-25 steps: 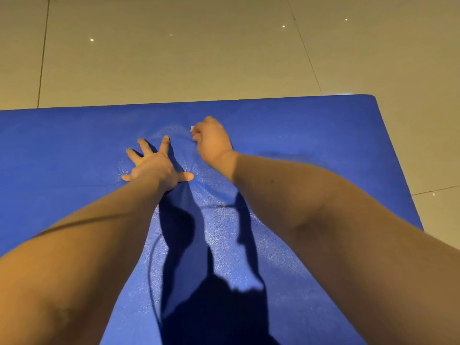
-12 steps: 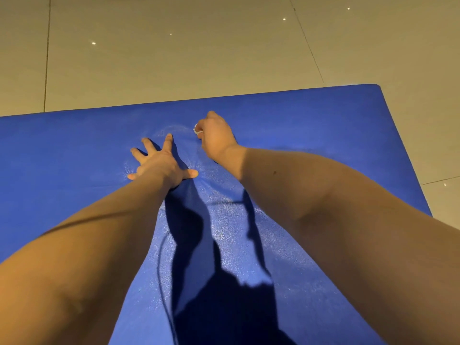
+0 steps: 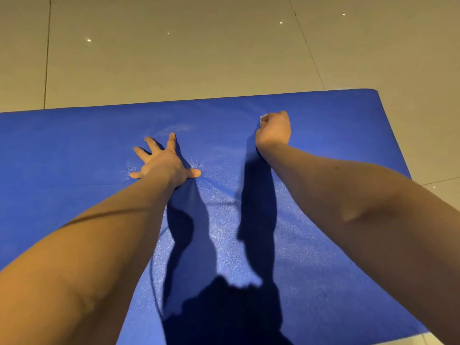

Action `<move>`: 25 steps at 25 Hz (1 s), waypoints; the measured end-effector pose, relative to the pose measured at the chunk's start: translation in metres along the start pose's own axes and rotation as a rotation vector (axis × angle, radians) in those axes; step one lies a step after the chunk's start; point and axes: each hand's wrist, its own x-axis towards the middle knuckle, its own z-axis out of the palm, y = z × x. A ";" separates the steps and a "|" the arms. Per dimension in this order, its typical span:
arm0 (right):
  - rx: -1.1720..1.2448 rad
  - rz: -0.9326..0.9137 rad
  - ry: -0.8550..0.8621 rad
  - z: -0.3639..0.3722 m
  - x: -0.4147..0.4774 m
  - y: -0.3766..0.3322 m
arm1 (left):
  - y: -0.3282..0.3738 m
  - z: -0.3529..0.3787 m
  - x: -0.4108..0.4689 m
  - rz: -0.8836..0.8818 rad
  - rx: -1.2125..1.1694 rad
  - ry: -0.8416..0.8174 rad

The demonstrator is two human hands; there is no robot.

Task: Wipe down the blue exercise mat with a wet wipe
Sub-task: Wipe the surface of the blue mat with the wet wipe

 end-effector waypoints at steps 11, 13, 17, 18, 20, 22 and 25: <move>0.080 -0.187 -0.140 0.018 -0.041 -0.019 | -0.002 -0.001 -0.001 0.017 0.044 -0.009; 0.028 -0.063 -0.087 0.000 -0.023 0.020 | -0.001 -0.004 -0.002 0.010 0.069 -0.032; 0.144 0.130 -0.006 -0.005 -0.025 0.028 | 0.001 -0.004 -0.004 0.005 0.076 -0.048; 0.178 0.126 0.006 0.002 -0.032 0.016 | 0.002 -0.003 -0.004 0.004 0.075 -0.046; 0.228 0.057 -0.020 0.018 -0.048 -0.012 | 0.003 -0.002 -0.005 0.000 0.070 -0.036; 0.235 -0.074 -0.094 0.037 -0.070 -0.041 | 0.002 -0.001 -0.007 -0.001 0.049 -0.020; 0.136 -0.290 -0.175 0.046 -0.097 -0.071 | -0.002 0.004 -0.013 0.012 0.017 0.033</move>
